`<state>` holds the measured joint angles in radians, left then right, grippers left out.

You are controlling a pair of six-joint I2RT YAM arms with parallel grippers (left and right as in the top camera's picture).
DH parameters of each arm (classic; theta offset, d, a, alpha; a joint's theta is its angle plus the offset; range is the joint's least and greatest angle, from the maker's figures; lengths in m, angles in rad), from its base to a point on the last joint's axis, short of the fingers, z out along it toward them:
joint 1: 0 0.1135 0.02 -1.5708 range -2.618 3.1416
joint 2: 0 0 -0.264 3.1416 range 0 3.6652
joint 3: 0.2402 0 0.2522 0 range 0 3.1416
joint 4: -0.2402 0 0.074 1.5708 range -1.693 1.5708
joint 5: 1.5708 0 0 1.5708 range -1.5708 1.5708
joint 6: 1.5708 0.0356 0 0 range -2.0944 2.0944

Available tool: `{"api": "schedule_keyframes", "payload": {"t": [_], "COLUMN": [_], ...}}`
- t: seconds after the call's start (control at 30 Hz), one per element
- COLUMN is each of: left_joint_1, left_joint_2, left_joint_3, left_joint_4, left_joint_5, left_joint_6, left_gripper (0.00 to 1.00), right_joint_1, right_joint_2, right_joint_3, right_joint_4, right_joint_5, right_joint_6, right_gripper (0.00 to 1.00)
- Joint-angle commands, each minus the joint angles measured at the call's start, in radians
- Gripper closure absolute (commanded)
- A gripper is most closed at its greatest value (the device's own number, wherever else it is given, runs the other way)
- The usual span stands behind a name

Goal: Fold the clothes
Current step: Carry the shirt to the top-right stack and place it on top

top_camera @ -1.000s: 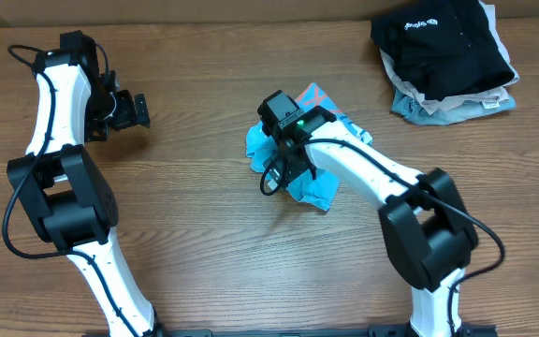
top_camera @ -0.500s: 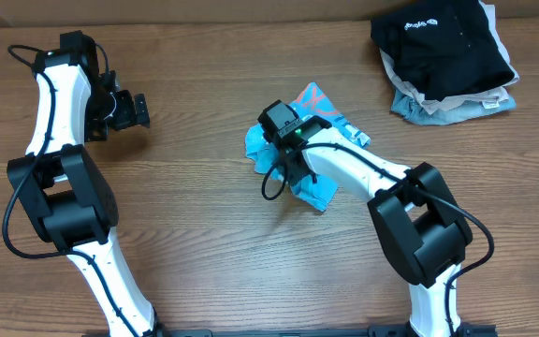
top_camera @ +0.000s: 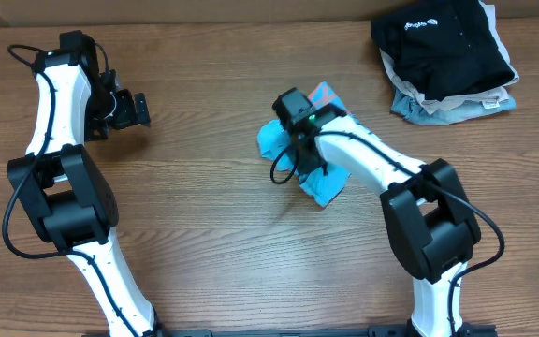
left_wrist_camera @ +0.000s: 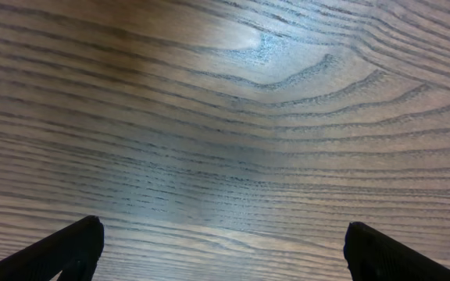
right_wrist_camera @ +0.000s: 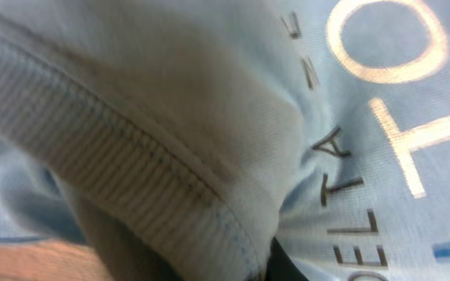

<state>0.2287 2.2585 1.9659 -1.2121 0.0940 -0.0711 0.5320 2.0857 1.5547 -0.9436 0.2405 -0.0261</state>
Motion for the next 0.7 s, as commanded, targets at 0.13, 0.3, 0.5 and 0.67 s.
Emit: {"api": "schedule_keyframes", "payload": {"t": [0.13,0.3,0.5,0.67], "left_joint_1": [-0.006,-0.006,-0.006,-0.006], "left_joint_2": [0.011,0.011,0.011,0.011], "left_joint_3": [-0.002,-0.002,-0.002,-0.002], "left_joint_4": [0.009,0.013,0.013,0.014], "left_joint_5": [0.011,0.011,0.011,0.011], "left_joint_6": [0.012,0.012,0.012,0.012], "left_gripper": [0.0,0.01,0.0,0.0], "right_joint_1": [-0.077,-0.152,-0.259,-0.366], "right_joint_2": [-0.154,-0.184,-0.184,-0.184], "right_joint_3": [0.314,0.508,0.655,0.686], "right_joint_4": [-0.134,-0.224,-0.247,-0.161], "right_joint_5": [0.021,0.021,0.058,0.138], "right_joint_6": [0.061,0.019,-0.031,-0.033], "right_gripper": [0.96,0.96,0.96,0.96]}}
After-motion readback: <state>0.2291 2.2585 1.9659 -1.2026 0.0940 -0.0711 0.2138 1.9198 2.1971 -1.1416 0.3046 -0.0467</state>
